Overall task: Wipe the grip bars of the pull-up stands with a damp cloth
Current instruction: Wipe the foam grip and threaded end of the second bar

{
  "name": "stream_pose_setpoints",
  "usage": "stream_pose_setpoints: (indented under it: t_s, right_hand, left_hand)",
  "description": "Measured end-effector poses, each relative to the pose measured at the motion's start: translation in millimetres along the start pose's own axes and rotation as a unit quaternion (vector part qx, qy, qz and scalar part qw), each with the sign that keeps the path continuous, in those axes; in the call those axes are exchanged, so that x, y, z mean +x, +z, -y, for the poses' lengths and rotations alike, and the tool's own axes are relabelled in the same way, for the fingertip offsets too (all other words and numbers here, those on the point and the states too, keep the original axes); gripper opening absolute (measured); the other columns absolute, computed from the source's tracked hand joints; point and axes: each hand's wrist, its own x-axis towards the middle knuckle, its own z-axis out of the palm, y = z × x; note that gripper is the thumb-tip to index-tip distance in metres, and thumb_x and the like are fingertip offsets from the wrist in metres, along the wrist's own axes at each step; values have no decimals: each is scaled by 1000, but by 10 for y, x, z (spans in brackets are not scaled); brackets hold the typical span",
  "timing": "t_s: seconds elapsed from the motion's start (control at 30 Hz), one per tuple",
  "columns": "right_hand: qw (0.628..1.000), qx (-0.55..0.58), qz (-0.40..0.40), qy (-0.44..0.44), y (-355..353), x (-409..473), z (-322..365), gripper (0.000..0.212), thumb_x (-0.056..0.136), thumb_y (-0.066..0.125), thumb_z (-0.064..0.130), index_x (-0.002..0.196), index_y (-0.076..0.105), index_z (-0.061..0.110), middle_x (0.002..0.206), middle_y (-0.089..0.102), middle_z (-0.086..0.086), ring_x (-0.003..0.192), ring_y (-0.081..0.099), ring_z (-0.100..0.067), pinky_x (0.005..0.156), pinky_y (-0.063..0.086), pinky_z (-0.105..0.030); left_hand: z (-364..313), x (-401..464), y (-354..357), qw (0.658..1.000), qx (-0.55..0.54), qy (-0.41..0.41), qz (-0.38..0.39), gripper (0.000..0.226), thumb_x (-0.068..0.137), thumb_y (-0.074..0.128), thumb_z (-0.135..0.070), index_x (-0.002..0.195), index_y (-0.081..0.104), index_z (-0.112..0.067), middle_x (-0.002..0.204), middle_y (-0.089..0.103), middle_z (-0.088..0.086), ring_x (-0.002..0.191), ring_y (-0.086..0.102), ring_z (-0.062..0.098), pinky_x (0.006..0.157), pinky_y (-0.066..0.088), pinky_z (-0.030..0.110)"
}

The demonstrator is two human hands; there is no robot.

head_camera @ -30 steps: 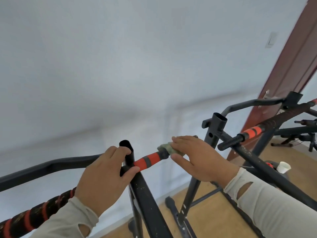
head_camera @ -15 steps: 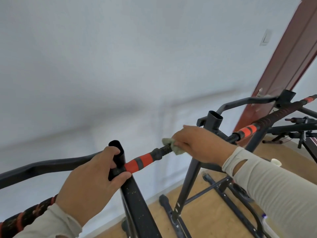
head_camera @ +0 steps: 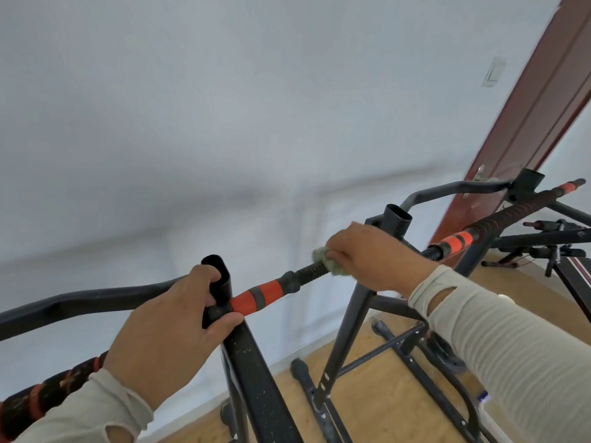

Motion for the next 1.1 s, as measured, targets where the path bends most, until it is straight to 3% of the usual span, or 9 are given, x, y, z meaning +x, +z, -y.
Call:
stream_pose_setpoints:
  t_s: [0.1, 0.2, 0.3, 0.4, 0.53, 0.67, 0.83, 0.93, 1.1]
  right_hand:
    - [999, 7, -34, -23, 35, 33, 165, 40, 107, 43, 37, 68, 44, 31, 68, 56, 8, 73, 50, -12, 81, 41, -34]
    - [994, 77, -44, -70, 170, 9, 508, 35, 107, 43, 33, 72, 48, 31, 70, 56, 8, 75, 52, -16, 88, 46, -36]
    - [995, 94, -7, -31, 136, 74, 350, 37, 108, 42, 37, 74, 50, 24, 67, 57, 7, 68, 54, -12, 99, 43, -36]
    - [995, 21, 75, 56, -19, 325, 221, 36, 107, 41, 39, 74, 51, 28, 74, 58, 8, 76, 56, -17, 74, 43, -36]
    - [988, -4, 111, 106, -118, 530, 104, 36, 106, 44, 34, 78, 58, 17, 77, 61, 1, 73, 57, -19, 62, 40, -32]
    - [995, 97, 27, 30, -364, 210, 200, 38, 107, 45, 36, 76, 53, 16, 76, 59, 2, 76, 57, -20, 71, 46, -37]
    - [991, 104, 81, -31, 2, 22, 536, 34, 106, 38, 41, 90, 62, 23, 81, 65, 5, 78, 59, -13, 77, 52, -37]
    - [982, 149, 112, 25, -15, 196, 464, 36, 107, 40, 40, 89, 62, 18, 79, 63, 7, 69, 56, -10, 70, 47, -30]
    - [982, 8, 170, 88, -201, 439, 84, 38, 107, 41, 38, 89, 65, 15, 90, 72, -4, 82, 68, -22, 77, 51, -36]
  left_hand:
    - [-21, -2, -17, 1000, 2, 1, -1, 53, 86, 62, -60, 125, 41, -32, 96, 61, -16, 76, 52, 7, 66, 38, 20]
    - [-12, -14, -9, 1000, 6, 2, -3, 53, 86, 62, -61, 125, 41, -32, 96, 61, -17, 76, 52, 7, 67, 42, 20]
    - [-16, -10, 2, 1000, 10, 6, -7, 53, 85, 62, -60, 125, 43, -31, 98, 62, -17, 76, 52, 7, 68, 42, 21]
    - [-31, -10, -4, 1000, 17, 4, -6, 54, 86, 61, -60, 126, 44, -29, 98, 61, -16, 76, 51, 8, 66, 39, 20]
    - [-13, -11, -6, 1000, 13, 2, -6, 55, 86, 59, -63, 127, 42, -31, 99, 60, -17, 77, 51, 7, 68, 41, 20]
    - [26, -3, 23, 1000, 12, 14, -13, 55, 85, 60, -63, 127, 44, -31, 93, 57, -18, 73, 52, 7, 63, 35, 17]
    - [15, 1, 20, 1000, 11, 14, -15, 53, 85, 62, -62, 126, 45, -32, 92, 57, -20, 72, 53, 7, 63, 36, 16]
    - [9, -7, 16, 1000, 13, 6, -14, 53, 84, 62, -63, 125, 46, -33, 93, 59, -20, 73, 53, 7, 62, 34, 16]
    - [-21, -7, -16, 1000, 8, -4, -2, 53, 87, 59, -62, 128, 42, -33, 99, 56, -21, 79, 52, 6, 68, 38, 18]
